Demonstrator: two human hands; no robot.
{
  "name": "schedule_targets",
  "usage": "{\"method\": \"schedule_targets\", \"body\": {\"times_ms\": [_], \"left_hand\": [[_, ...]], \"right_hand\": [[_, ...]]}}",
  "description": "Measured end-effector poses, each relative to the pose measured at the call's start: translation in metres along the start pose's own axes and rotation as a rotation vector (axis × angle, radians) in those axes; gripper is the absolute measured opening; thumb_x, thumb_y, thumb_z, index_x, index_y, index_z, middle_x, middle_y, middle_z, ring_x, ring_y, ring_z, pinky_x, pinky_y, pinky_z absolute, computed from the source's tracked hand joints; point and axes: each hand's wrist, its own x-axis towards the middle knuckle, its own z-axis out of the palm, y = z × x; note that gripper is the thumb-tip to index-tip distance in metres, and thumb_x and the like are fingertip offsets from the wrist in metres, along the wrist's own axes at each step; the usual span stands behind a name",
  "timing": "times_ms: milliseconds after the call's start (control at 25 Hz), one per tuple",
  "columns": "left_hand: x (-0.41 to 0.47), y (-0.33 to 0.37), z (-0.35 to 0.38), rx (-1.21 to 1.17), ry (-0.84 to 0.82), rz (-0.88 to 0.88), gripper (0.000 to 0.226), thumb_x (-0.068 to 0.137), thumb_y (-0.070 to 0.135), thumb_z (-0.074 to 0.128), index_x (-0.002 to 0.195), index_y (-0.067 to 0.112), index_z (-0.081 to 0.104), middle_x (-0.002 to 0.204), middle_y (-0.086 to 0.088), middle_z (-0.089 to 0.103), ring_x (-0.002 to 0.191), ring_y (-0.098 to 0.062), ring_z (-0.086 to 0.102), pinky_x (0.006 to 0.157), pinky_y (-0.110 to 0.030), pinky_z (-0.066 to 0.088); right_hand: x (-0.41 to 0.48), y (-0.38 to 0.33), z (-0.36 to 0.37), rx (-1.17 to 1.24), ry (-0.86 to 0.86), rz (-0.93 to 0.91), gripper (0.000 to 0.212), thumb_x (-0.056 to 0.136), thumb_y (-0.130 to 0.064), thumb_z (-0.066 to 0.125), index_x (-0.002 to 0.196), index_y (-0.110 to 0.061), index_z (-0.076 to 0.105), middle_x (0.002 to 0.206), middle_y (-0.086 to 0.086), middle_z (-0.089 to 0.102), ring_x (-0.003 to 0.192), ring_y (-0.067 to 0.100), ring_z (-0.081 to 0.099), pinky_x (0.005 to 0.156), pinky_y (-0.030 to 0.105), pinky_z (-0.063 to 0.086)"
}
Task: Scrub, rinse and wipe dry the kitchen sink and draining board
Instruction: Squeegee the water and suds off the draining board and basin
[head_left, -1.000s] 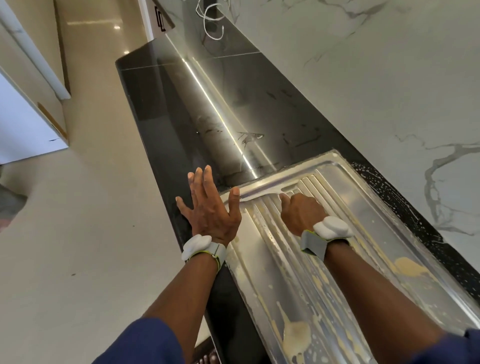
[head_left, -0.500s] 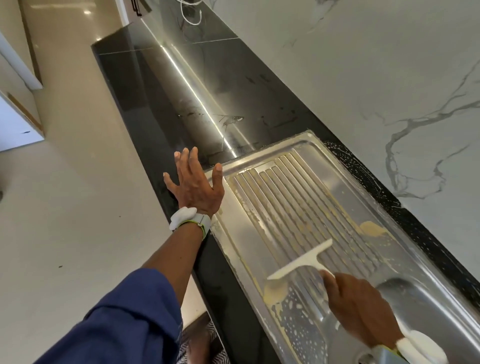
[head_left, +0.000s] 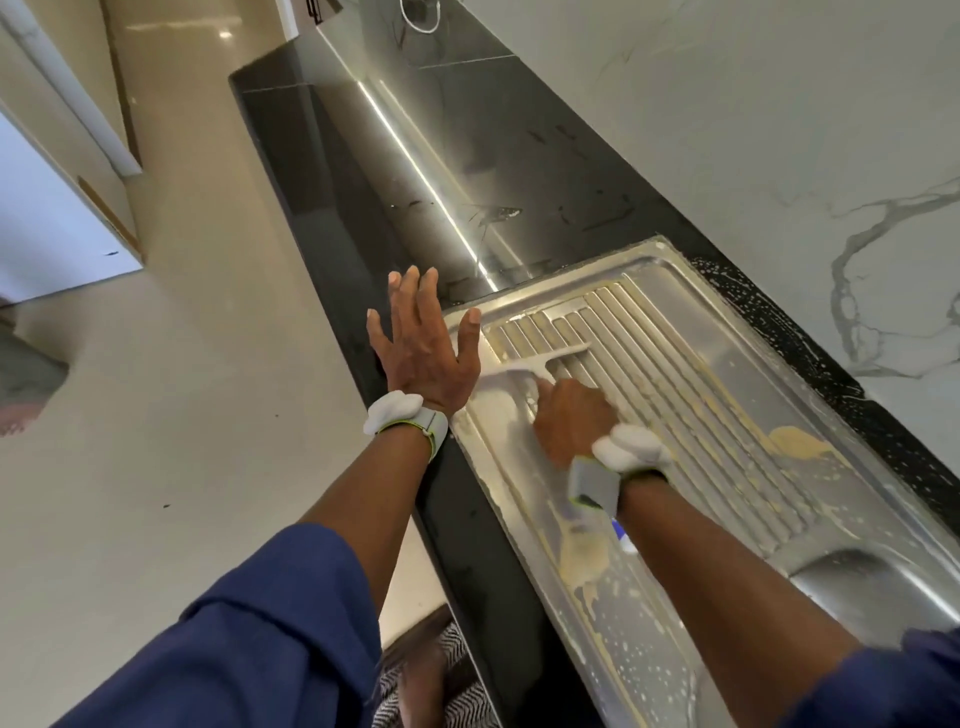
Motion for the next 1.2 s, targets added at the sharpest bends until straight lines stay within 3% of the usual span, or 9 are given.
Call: {"method": "schedule_targets", "body": {"times_ms": [200, 360, 480, 600, 720, 840, 960, 1120, 1200], "left_hand": [[-0.021, 0.004, -0.003, 0.205, -0.102, 0.076, 0.076, 0.103, 0.066, 0.017, 0.158, 0.015, 0.033, 0.166, -0.007, 0.030, 0.159, -0.027, 0.015, 0.124, -0.061, 0.012], [-0.074, 0.020, -0.020, 0.291, -0.205, 0.052, 0.084, 0.102, 0.069, 0.014, 0.161, 0.010, 0.022, 0.169, -0.009, 0.022, 0.159, -0.028, 0.008, 0.124, -0.062, 0.007], [-0.127, 0.031, -0.041, 0.300, -0.250, -0.051, 0.089, 0.100, 0.071, 0.009, 0.163, 0.009, 0.016, 0.171, -0.009, 0.016, 0.160, -0.027, 0.003, 0.125, -0.062, 0.004], [-0.187, 0.044, -0.054, 0.317, -0.261, -0.157, 0.088, 0.100, 0.071, 0.008, 0.164, 0.011, 0.015, 0.172, -0.007, 0.015, 0.160, -0.025, 0.003, 0.124, -0.063, 0.004], [-0.222, 0.054, -0.061, 0.323, -0.245, -0.237, 0.086, 0.100, 0.070, 0.009, 0.164, 0.014, 0.018, 0.172, -0.006, 0.017, 0.160, -0.024, 0.004, 0.122, -0.065, 0.005], [-0.233, 0.056, -0.065, 0.294, -0.210, -0.292, 0.084, 0.099, 0.071, 0.009, 0.163, 0.018, 0.019, 0.172, -0.006, 0.016, 0.160, -0.024, 0.003, 0.122, -0.065, 0.007], [-0.230, 0.055, -0.065, 0.275, -0.169, -0.318, 0.082, 0.099, 0.071, 0.011, 0.162, 0.019, 0.022, 0.171, -0.007, 0.019, 0.160, -0.025, 0.006, 0.122, -0.065, 0.010], [-0.227, 0.058, -0.063, 0.290, -0.160, -0.240, 0.079, 0.100, 0.070, 0.014, 0.160, 0.021, 0.027, 0.169, -0.007, 0.024, 0.159, -0.025, 0.008, 0.121, -0.064, 0.012], [-0.226, 0.057, -0.063, 0.294, -0.171, -0.239, 0.080, 0.100, 0.071, 0.012, 0.160, 0.021, 0.027, 0.169, -0.007, 0.024, 0.159, -0.025, 0.009, 0.121, -0.064, 0.012]], "right_hand": [[-0.110, 0.126, -0.016, -0.144, -0.182, -0.262, 0.033, 0.109, -0.031, 0.027, 0.112, -0.012, 0.053, 0.103, 0.015, 0.066, 0.092, 0.036, 0.065, 0.078, 0.041, 0.053], [-0.210, 0.252, -0.003, -0.147, -0.158, -0.214, 0.054, 0.099, -0.069, 0.006, 0.087, -0.034, 0.045, 0.057, 0.001, 0.059, 0.047, 0.026, 0.059, 0.043, 0.028, 0.033], [-0.247, 0.300, -0.006, -0.154, -0.099, -0.107, 0.089, 0.070, -0.091, -0.014, 0.094, -0.045, 0.059, 0.083, -0.006, 0.072, 0.079, 0.019, 0.069, 0.065, 0.032, 0.046], [-0.240, 0.267, -0.034, 0.108, -0.096, -0.138, 0.047, 0.091, -0.067, 0.025, 0.072, -0.038, 0.056, 0.070, 0.000, 0.066, 0.069, 0.023, 0.064, 0.064, 0.032, 0.041], [-0.172, 0.198, -0.043, 0.217, -0.128, -0.168, 0.047, 0.105, -0.046, 0.037, 0.067, -0.022, 0.051, 0.071, 0.008, 0.056, 0.069, 0.026, 0.055, 0.066, 0.034, 0.043], [-0.122, 0.150, -0.029, 0.081, -0.172, -0.250, 0.038, 0.108, -0.030, 0.032, 0.090, -0.010, 0.059, 0.092, 0.021, 0.058, 0.097, 0.040, 0.063, 0.079, 0.036, 0.047], [-0.140, 0.156, -0.011, -0.173, -0.153, -0.313, 0.031, 0.106, -0.014, 0.030, 0.119, -0.003, 0.056, 0.113, 0.020, 0.062, 0.102, 0.037, 0.061, 0.075, 0.037, 0.042], [-0.209, 0.234, -0.013, -0.243, -0.159, -0.386, 0.027, 0.107, -0.019, 0.028, 0.116, -0.011, 0.052, 0.103, 0.012, 0.062, 0.091, 0.033, 0.063, 0.071, 0.038, 0.046], [-0.241, 0.281, -0.014, -0.160, -0.193, -0.334, 0.042, 0.106, -0.044, 0.019, 0.104, -0.020, 0.053, 0.086, 0.002, 0.059, 0.080, 0.029, 0.064, 0.067, 0.038, 0.047]]}}
